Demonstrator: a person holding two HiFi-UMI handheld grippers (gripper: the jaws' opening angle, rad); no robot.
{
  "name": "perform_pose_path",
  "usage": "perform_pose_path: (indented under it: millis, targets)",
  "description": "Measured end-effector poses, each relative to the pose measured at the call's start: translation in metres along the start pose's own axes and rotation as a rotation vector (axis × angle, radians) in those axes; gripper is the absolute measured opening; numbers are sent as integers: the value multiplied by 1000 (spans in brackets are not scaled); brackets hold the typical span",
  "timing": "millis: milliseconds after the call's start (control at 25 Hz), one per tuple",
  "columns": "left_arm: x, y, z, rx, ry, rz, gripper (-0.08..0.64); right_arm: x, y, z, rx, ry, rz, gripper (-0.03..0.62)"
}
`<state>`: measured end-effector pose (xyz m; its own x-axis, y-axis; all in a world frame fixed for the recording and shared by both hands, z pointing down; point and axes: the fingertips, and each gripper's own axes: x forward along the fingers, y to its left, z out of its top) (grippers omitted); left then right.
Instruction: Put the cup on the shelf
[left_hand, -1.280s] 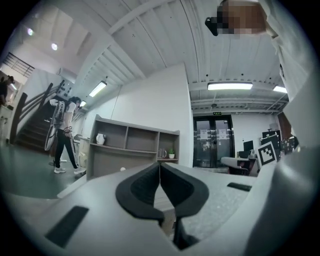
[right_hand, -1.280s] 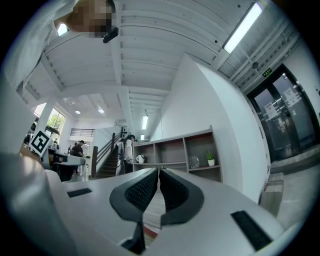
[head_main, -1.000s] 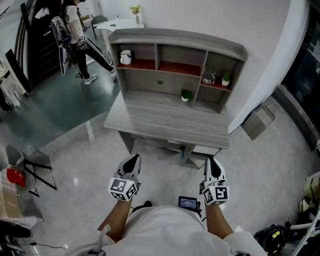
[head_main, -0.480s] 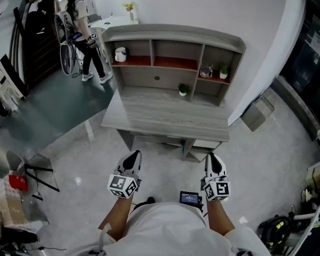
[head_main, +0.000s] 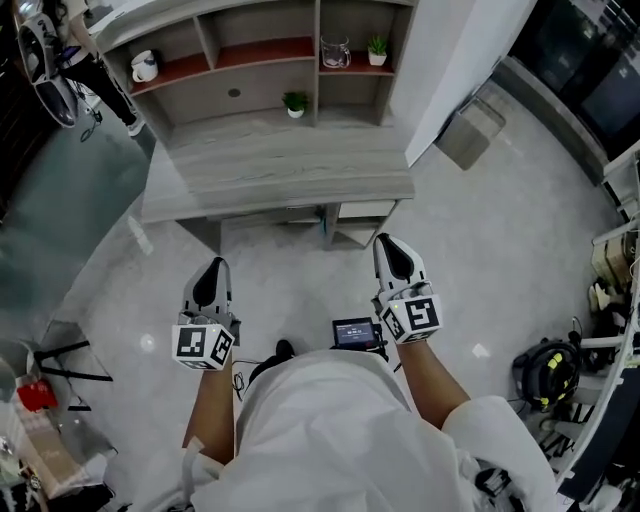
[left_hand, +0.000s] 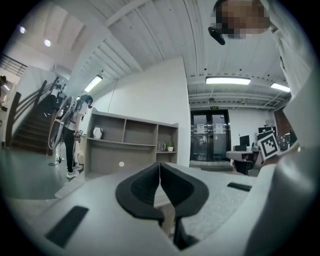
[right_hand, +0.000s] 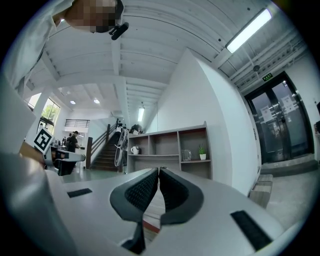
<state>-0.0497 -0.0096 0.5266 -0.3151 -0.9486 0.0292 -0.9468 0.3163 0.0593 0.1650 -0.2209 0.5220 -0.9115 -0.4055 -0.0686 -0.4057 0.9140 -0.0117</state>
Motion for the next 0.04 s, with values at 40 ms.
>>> perform_pose_path:
  millis: [40]
  targets:
    - [5,-5,0,16,1,-6,14,1,-5,1,-4,-2,0,38]
